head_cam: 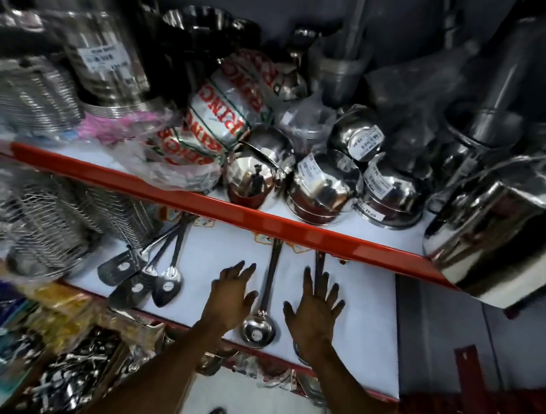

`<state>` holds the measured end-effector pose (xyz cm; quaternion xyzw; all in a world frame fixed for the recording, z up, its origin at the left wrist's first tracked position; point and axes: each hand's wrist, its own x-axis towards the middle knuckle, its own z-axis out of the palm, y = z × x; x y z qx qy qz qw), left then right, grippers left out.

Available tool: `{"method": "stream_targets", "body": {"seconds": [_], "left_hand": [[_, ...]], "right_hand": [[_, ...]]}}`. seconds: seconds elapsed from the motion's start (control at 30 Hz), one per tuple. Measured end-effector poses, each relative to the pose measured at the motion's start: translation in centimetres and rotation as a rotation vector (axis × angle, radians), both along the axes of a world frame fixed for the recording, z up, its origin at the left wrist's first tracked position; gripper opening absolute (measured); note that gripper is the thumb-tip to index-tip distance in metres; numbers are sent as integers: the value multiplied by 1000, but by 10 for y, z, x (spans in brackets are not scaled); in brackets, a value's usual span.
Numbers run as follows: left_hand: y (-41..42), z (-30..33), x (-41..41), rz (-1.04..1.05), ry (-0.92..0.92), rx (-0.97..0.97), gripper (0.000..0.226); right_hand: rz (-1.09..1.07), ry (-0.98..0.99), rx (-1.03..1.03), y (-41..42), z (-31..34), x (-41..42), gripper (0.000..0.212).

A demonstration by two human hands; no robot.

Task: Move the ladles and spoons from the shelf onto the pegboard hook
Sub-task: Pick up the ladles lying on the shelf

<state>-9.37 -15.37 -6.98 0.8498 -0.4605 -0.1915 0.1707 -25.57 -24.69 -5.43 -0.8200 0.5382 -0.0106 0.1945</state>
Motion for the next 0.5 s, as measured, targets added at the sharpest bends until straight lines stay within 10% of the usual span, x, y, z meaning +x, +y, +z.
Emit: {"method": "stream_targets", "body": {"seconds": [0.2, 0.5], "left_hand": [[49, 19, 52, -26, -422, 154, 76], [103, 5, 146, 101, -356, 259, 72]], "right_hand": [[226, -5, -222, 34, 12, 73, 97], [403, 20, -120, 77, 2, 192, 68]]}}
